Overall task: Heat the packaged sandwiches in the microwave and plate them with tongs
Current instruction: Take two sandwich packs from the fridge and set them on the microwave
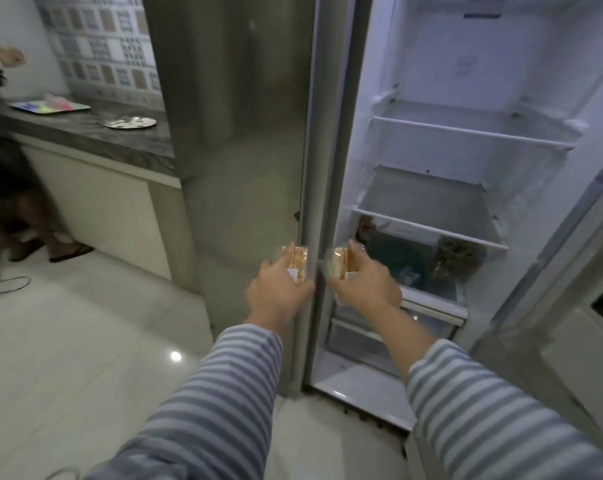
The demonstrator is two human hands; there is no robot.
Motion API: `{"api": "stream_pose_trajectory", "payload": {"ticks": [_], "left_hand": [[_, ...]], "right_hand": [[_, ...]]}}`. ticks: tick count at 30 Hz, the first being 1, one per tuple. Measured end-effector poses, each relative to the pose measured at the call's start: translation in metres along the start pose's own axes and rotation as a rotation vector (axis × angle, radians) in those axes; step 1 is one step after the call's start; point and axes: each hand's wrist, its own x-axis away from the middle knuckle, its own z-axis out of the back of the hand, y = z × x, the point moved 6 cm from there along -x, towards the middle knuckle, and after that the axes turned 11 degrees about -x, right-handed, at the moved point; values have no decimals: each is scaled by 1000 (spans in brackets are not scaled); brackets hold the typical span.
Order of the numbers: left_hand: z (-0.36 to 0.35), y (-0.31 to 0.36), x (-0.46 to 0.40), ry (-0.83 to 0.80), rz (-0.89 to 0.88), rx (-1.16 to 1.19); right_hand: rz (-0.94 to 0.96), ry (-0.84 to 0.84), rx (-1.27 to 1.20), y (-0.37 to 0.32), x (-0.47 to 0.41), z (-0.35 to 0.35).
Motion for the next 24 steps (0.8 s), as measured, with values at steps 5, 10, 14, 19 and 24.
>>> {"api": "stream_pose_trajectory", "payload": {"ticks": [5, 10, 14, 19, 24], "left_hand": [[38, -86, -5, 82, 134, -39], [92, -176, -28, 157, 239, -106], [134, -237, -50, 193, 297, -152], [171, -296, -81, 235, 358, -180], [189, -338, -118, 256, 402, -170]], "right_hand": [[68, -115, 9, -61, 13, -67], [138, -238, -91, -139, 18, -140], [222, -301, -153, -200, 16, -195], [284, -334, -111, -260, 5, -248], [327, -352, -90, -303, -14, -292]]}}
